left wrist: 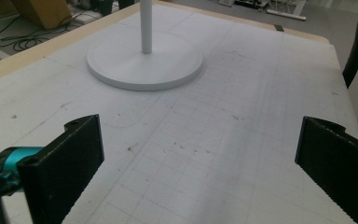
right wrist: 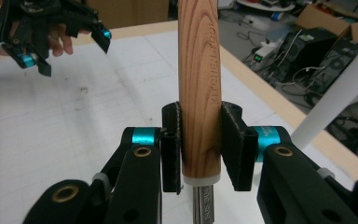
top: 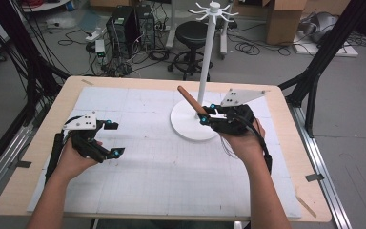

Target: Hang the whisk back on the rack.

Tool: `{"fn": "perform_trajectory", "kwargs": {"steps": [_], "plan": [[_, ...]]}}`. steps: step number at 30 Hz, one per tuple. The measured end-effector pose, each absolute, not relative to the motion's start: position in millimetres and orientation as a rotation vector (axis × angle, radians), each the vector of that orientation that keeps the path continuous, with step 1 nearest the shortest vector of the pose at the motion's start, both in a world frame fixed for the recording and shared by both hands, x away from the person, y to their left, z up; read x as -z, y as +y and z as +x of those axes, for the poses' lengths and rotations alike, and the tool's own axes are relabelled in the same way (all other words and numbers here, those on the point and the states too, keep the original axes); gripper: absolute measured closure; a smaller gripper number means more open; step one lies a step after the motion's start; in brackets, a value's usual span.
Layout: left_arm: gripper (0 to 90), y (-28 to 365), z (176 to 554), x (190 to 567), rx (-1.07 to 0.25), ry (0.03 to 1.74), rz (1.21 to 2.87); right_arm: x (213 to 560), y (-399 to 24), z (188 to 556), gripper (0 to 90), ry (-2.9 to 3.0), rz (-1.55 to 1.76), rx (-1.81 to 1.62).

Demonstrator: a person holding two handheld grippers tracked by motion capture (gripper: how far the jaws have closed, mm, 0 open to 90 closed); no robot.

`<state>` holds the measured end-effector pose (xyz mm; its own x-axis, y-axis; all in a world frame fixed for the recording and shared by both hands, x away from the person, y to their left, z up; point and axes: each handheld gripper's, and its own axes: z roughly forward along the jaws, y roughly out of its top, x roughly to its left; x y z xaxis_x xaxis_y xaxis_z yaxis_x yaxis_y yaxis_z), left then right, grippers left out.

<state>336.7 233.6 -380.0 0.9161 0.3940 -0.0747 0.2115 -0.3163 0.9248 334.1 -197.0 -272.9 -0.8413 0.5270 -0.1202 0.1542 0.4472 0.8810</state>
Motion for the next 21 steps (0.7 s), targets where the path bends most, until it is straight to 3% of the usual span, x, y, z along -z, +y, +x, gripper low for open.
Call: {"fn": "perform_trajectory", "kwargs": {"steps": [21], "plan": [[1.6, 234, 338, 381, -0.196, 0.444, 1.91, 252, -239, 348, 70.9, 2.133, 0.7, -1.465]]}}
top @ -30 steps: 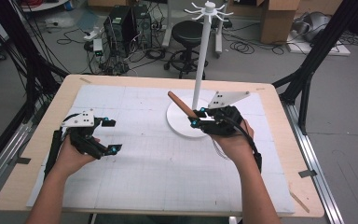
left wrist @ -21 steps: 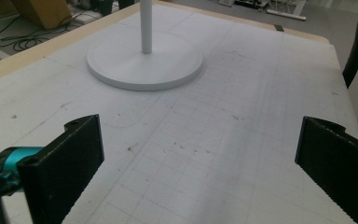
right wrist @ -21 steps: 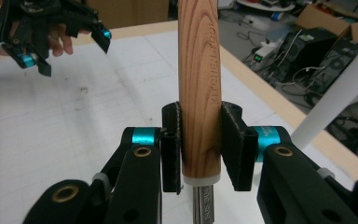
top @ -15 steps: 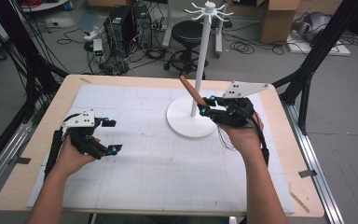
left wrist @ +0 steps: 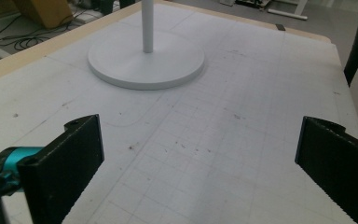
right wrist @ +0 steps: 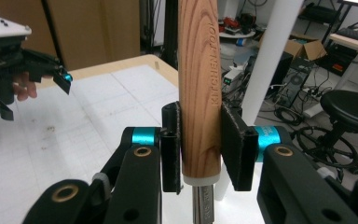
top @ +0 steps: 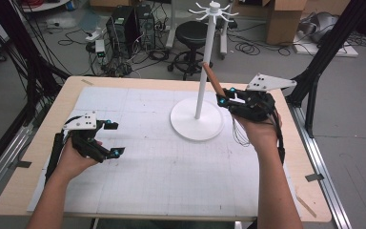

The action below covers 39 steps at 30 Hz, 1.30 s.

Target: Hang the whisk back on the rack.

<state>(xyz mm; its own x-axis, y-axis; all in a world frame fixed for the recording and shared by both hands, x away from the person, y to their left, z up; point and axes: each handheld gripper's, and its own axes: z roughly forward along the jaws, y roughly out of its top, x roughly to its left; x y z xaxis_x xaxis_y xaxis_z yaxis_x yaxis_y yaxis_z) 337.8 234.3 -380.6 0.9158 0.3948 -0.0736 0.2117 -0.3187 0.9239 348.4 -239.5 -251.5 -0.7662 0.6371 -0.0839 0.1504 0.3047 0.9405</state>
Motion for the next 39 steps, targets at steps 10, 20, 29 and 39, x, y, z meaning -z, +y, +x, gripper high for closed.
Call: {"fn": "perform_trajectory", "kwargs": {"steps": [10, 20, 29, 39], "plan": [[1.6, 233, 337, 381, -0.194, 0.447, 1.908, 239, -252, 346, 70.9, 2.055, 0.724, -1.496], [1.6, 233, 337, 379, -0.2, 0.442, 1.91, 219, -253, 347, 70.9, 2.017, 0.702, -1.466], [1.6, 233, 336, 377, -0.202, 0.434, 1.906, 210, -262, 349, 70.9, 1.945, 0.738, -1.492], [1.6, 233, 336, 377, -0.204, 0.433, 1.907, 189, -265, 352, 70.9, 1.895, 0.741, -1.473]]}}
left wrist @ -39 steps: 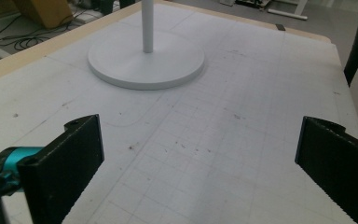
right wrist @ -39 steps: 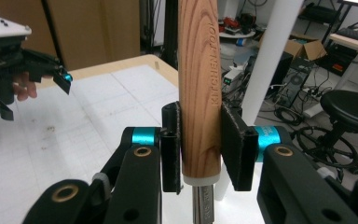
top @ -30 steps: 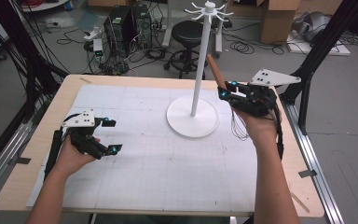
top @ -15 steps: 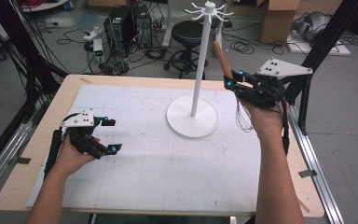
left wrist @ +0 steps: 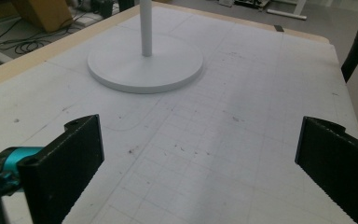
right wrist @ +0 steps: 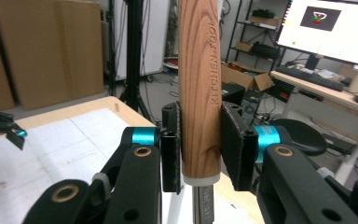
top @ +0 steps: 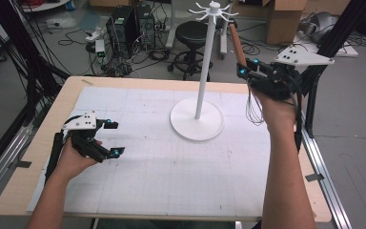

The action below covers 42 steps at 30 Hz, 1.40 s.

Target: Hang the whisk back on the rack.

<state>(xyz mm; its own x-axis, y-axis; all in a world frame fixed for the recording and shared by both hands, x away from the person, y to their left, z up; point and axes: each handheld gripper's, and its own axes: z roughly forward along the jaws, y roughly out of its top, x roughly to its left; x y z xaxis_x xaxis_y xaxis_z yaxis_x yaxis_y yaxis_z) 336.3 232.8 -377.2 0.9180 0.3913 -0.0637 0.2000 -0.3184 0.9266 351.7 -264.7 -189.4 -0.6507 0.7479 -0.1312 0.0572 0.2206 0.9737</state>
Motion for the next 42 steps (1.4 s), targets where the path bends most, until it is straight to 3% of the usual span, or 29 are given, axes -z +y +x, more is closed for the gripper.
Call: {"fn": "perform_trajectory", "kwargs": {"steps": [42], "plan": [[1.6, 234, 335, 376, -0.209, 0.435, 1.906, 176, -259, 377, 70.9, 1.875, 0.819, -1.408]]}}
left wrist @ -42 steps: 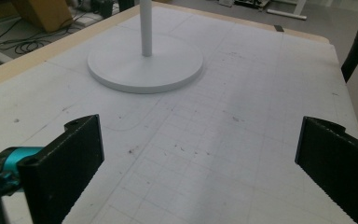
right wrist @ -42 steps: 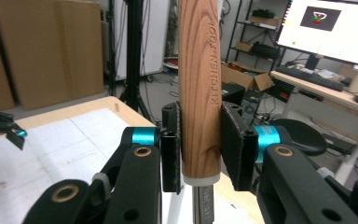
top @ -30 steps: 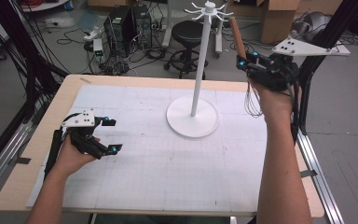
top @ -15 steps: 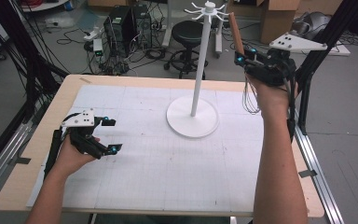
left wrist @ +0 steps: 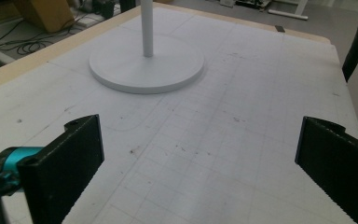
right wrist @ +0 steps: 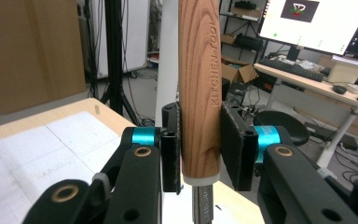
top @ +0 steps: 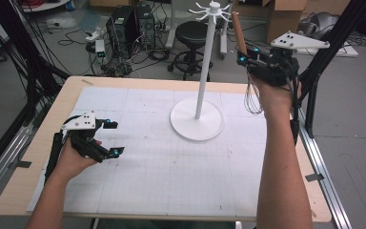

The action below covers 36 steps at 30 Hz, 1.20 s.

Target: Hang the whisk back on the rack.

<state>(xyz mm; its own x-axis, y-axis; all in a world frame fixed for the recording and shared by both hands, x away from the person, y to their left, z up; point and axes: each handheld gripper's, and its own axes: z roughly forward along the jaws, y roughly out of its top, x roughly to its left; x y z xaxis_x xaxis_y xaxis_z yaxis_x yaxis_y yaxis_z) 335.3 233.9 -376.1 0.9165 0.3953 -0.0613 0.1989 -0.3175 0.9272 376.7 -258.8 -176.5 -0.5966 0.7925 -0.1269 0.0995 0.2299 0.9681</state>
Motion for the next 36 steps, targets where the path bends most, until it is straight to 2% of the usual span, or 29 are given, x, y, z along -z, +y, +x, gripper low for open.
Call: {"fn": "perform_trajectory", "kwargs": {"steps": [36], "plan": [[1.6, 234, 336, 377, -0.205, 0.439, 1.911, 185, -252, 399, 70.7, 1.895, 0.909, -1.37]]}}
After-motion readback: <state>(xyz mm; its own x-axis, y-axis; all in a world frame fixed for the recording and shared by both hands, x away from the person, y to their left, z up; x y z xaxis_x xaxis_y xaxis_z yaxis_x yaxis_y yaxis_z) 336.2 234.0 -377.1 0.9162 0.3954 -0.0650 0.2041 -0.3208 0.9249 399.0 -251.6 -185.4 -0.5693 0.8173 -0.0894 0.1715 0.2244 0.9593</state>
